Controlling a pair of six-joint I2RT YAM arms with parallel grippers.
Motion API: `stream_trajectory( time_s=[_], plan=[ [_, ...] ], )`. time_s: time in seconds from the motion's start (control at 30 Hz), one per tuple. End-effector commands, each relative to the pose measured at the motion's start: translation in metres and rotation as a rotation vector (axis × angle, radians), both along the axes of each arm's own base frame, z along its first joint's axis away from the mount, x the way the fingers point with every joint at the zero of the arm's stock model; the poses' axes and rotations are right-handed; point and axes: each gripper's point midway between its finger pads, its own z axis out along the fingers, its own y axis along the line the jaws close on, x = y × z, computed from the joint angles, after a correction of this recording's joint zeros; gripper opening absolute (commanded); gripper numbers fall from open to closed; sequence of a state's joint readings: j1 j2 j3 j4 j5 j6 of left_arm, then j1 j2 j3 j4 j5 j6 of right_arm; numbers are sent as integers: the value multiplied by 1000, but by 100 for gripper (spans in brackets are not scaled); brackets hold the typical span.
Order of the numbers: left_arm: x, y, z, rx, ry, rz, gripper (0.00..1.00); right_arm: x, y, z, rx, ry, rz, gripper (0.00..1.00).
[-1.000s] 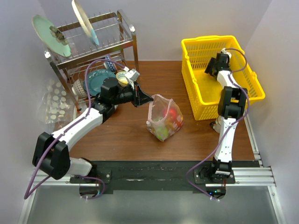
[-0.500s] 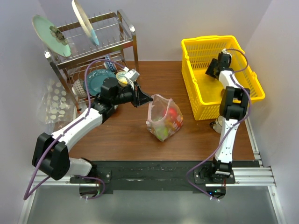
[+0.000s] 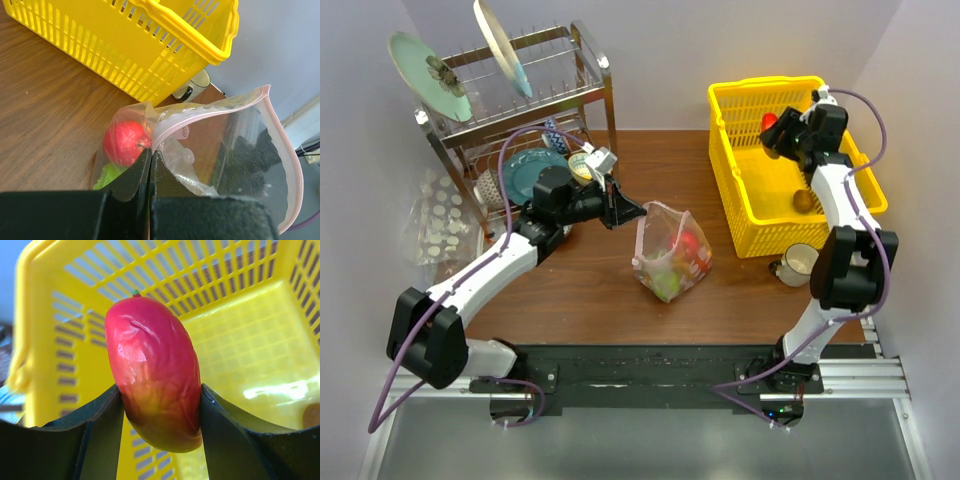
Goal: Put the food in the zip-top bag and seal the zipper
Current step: Pick up the fake fruit from the bin, then place the fake fruit in the zipper food storage bag.
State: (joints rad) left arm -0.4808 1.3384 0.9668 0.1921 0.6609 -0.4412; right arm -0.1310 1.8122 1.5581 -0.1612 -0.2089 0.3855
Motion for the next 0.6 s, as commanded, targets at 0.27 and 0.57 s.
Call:
stream_trajectory(
  time_s=[0.27, 0.57],
  plan=[
    [0, 2, 30, -17, -82, 17, 0, -124, 98, 78, 183, -105, 363, 27],
    [-3, 4, 36, -23, -94, 17, 0, -227, 150, 111, 133, -146, 610, 26]
  ],
)
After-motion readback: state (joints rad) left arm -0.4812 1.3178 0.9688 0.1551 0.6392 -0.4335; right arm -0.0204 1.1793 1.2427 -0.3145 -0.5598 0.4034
